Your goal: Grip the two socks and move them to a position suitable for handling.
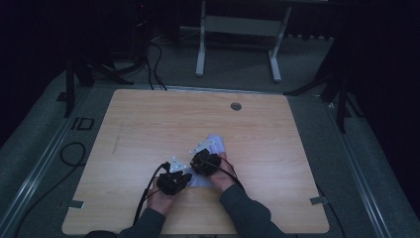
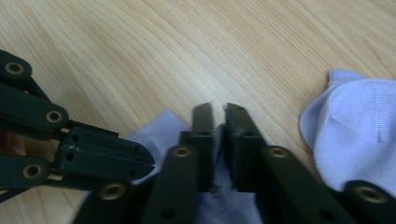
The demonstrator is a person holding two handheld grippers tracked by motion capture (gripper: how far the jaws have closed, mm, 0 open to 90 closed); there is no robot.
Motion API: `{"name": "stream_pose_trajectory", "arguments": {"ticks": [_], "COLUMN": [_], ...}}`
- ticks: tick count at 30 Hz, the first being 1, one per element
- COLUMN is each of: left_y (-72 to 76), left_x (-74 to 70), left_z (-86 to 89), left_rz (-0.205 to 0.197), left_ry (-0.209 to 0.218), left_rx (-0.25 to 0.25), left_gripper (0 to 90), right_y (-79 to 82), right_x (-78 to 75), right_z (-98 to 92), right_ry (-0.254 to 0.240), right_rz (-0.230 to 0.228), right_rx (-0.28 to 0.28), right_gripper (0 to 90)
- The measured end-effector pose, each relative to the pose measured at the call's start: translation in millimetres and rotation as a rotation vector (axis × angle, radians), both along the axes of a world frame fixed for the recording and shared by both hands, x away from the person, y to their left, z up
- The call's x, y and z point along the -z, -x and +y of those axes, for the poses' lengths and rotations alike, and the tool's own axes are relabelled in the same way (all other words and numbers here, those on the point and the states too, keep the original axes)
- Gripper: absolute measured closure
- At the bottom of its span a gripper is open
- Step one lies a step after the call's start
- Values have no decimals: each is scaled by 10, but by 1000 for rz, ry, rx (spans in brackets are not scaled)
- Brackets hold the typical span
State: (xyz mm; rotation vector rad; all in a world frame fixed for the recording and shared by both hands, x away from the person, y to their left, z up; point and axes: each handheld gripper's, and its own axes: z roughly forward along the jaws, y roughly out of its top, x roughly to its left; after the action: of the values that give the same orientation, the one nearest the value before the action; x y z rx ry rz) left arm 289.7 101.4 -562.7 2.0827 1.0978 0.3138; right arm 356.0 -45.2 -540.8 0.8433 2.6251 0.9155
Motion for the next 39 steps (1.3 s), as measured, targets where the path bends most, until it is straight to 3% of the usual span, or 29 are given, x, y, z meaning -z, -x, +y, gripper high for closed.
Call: {"name": "stream_pose_trajectory", "arguments": {"ticks": [2, 16, 23, 32, 39], "left_y": [-1, 1, 2, 6, 8], "left_x": [0, 2, 3, 4, 8], "left_z": [1, -3, -3, 3, 7], "left_rz": [0, -2, -3, 1, 1], "left_ry": [0, 2, 3, 6, 11], "left_rx": [0, -3, -5, -9, -11], "left_gripper": [899, 898, 899, 898, 898], "right_y": [1, 148, 242, 314, 367], "right_x": [-20, -193, -218, -196, -127], "right_z": [-18, -239, -540, -842, -1149], "right_ry": [-5, -66, -101, -85, -93], "right_rz": [-5, -50, -57, -71, -48], "right_rx": [-1, 5, 61, 120, 191], "right_gripper": [876, 887, 887, 886, 885]}}
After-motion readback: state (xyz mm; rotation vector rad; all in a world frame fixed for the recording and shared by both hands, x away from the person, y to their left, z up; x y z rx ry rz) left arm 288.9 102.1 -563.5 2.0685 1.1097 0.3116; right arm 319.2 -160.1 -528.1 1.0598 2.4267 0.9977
